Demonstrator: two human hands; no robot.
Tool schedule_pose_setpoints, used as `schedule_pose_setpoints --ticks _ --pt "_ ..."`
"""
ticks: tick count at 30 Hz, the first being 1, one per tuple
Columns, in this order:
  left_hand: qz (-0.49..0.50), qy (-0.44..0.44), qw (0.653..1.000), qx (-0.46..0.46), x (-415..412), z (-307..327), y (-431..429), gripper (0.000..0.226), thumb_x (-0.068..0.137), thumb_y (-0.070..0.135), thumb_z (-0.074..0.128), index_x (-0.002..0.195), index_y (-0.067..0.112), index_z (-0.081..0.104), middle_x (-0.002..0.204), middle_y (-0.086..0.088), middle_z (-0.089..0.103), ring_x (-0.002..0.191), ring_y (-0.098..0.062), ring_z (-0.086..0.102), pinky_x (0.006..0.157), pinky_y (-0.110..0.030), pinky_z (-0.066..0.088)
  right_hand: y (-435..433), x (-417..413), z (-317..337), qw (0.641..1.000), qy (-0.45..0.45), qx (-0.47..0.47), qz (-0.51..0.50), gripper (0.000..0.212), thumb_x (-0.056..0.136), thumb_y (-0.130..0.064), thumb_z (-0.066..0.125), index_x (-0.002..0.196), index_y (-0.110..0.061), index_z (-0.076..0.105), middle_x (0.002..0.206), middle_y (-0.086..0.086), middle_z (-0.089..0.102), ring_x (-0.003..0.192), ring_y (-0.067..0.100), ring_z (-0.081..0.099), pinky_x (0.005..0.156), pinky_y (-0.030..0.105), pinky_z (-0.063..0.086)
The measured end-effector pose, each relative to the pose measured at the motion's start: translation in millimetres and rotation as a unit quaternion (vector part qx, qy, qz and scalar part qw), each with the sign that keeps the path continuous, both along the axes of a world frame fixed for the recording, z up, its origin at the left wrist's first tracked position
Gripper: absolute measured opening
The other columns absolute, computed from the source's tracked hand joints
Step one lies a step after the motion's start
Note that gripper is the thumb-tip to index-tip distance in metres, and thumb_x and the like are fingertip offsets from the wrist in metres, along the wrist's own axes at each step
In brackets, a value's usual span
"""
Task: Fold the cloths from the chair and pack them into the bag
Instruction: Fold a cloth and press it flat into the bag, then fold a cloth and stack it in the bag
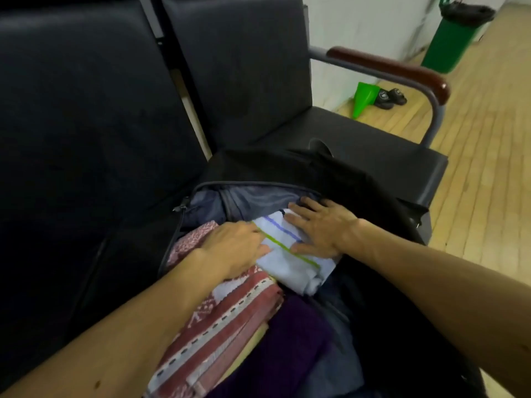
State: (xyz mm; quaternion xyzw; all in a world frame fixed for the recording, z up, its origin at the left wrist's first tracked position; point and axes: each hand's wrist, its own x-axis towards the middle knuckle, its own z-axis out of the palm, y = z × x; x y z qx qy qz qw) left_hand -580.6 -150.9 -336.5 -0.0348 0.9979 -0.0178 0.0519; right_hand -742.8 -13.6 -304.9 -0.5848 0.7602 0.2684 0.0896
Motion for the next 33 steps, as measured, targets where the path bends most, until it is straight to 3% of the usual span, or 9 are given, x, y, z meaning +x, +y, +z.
schedule_pose_setpoints --ticks 2,4,8,12,16,22,25,29,33 --pt "0.019 0.008 0.998 0.058 12 13 7 0.028 0.102 0.022 0.046 0.124 0.018 0.063 0.129 -0.003 0.059 0.123 -0.024 0.054 0.102 -0.033 0.041 2 16 15 0.999 -0.016 -0.029 0.005 0.079 0.097 -0.064 0.036 0.159 -0.023 0.006 0.167 0.006 0.004 0.153 0.026 0.005 0.122 0.041 0.016" --pt "0.041 0.089 0.987 0.124 32 34 19 0.029 0.096 0.012 0.054 0.123 0.014 0.066 0.127 -0.006 0.063 0.121 -0.024 0.058 0.101 -0.027 0.037 10 37 32 0.995 -0.039 -0.088 0.015 0.070 0.100 -0.055 0.041 0.157 -0.023 0.016 0.164 0.007 0.016 0.151 0.027 0.012 0.120 0.040 0.023" --pt "0.165 0.187 0.944 0.215 112 103 65 0.028 0.101 0.023 0.052 0.125 0.019 0.068 0.129 0.005 0.065 0.119 -0.012 0.058 0.098 -0.022 0.039 39 107 80 0.959 -0.153 -0.237 0.011 0.051 0.100 -0.038 0.049 0.146 -0.017 0.039 0.149 0.005 0.044 0.138 0.025 0.038 0.111 0.032 0.030" --pt "0.288 0.287 0.879 0.249 228 143 104 0.015 0.094 0.025 0.066 0.107 0.025 0.074 0.098 0.013 0.072 0.086 -0.002 0.067 0.081 -0.029 0.055 67 222 112 0.892 -0.300 -0.337 0.002 0.045 0.097 -0.035 0.056 0.136 -0.016 0.050 0.136 0.008 0.056 0.124 0.031 0.052 0.099 0.038 0.038" --pt "0.441 0.307 0.812 0.226 347 148 141 0.010 0.090 0.021 0.070 0.098 0.027 0.072 0.077 0.016 0.069 0.073 -0.002 0.064 0.072 -0.025 0.051 80 342 113 0.849 -0.414 -0.324 0.051 0.058 0.095 -0.042 0.058 0.148 -0.026 0.039 0.144 0.001 0.049 0.128 0.024 0.048 0.103 0.037 0.040" --pt "0.637 0.291 0.698 0.149 514 121 177 0.010 0.085 0.018 0.073 0.095 0.018 0.073 0.077 0.005 0.068 0.070 -0.015 0.064 0.071 -0.028 0.050 75 479 94 0.826 -0.500 -0.251 0.070 0.052 0.096 -0.035 0.057 0.145 -0.024 0.043 0.142 0.001 0.052 0.125 0.023 0.052 0.098 0.035 0.044" --pt "0.682 0.247 0.672 0.148 558 107 176 0.016 0.085 0.019 0.070 0.101 0.015 0.071 0.096 -0.005 0.072 0.086 -0.025 0.068 0.079 -0.035 0.052 60 513 82 0.825 -0.516 -0.226 0.050 0.051 0.096 -0.031 0.060 0.143 -0.021 0.046 0.141 0.000 0.054 0.127 0.021 0.053 0.100 0.032 0.044" --pt "0.706 0.209 0.664 0.129 577 100 164 0.028 0.089 0.026 0.066 0.115 0.016 0.066 0.113 -0.009 0.064 0.106 -0.031 0.062 0.085 -0.038 0.049 34 545 66 0.819 -0.536 -0.203 0.033 0.045 0.096 -0.026 0.063 0.139 -0.019 0.052 0.137 0.000 0.059 0.123 0.019 0.056 0.099 0.030 0.045" --pt "0.715 0.232 0.649 0.116 578 97 147 0.036 0.093 0.033 0.060 0.126 0.020 0.053 0.118 -0.006 0.059 0.109 -0.031 0.060 0.082 -0.040 0.048 3 571 61 0.822 -0.534 -0.193 0.040 0.047 0.095 -0.022 0.063 0.140 -0.022 0.051 0.135 0.002 0.059 0.117 0.021 0.060 0.094 0.034 0.050"
